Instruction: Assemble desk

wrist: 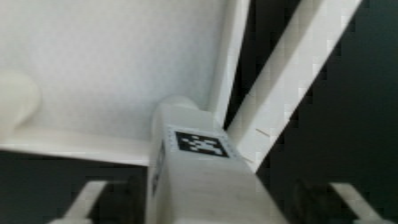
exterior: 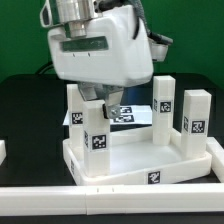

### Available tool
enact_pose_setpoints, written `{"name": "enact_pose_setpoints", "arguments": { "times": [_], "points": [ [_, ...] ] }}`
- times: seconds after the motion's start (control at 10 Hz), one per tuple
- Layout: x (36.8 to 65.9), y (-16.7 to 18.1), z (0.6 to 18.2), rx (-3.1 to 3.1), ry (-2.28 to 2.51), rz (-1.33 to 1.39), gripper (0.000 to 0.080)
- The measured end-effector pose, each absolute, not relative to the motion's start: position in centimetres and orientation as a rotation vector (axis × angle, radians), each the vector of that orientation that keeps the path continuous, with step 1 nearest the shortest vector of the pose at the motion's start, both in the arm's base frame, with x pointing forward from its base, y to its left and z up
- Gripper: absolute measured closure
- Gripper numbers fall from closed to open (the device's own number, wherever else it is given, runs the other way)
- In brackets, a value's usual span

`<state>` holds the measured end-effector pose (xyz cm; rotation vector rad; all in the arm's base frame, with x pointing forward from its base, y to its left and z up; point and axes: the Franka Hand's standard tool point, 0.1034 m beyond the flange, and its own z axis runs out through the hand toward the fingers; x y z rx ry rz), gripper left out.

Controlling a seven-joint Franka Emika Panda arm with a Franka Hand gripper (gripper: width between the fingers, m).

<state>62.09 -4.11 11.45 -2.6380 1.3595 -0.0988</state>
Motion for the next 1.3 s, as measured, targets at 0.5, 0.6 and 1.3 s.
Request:
{"name": "enact_pose_setpoints", "arguments": {
  "times": [0.5,0.6,1.3],
  "points": [
    [61.9,-3.3,11.2,-2.853,0.864,-0.134,0.0153],
    [61.8,-3.8,11.1,-2.924,0.659,-0.148,0.0153],
    [61.6,-5.6,10.8,-3.106,-0.224,-0.156,0.0245]
  ]
}}
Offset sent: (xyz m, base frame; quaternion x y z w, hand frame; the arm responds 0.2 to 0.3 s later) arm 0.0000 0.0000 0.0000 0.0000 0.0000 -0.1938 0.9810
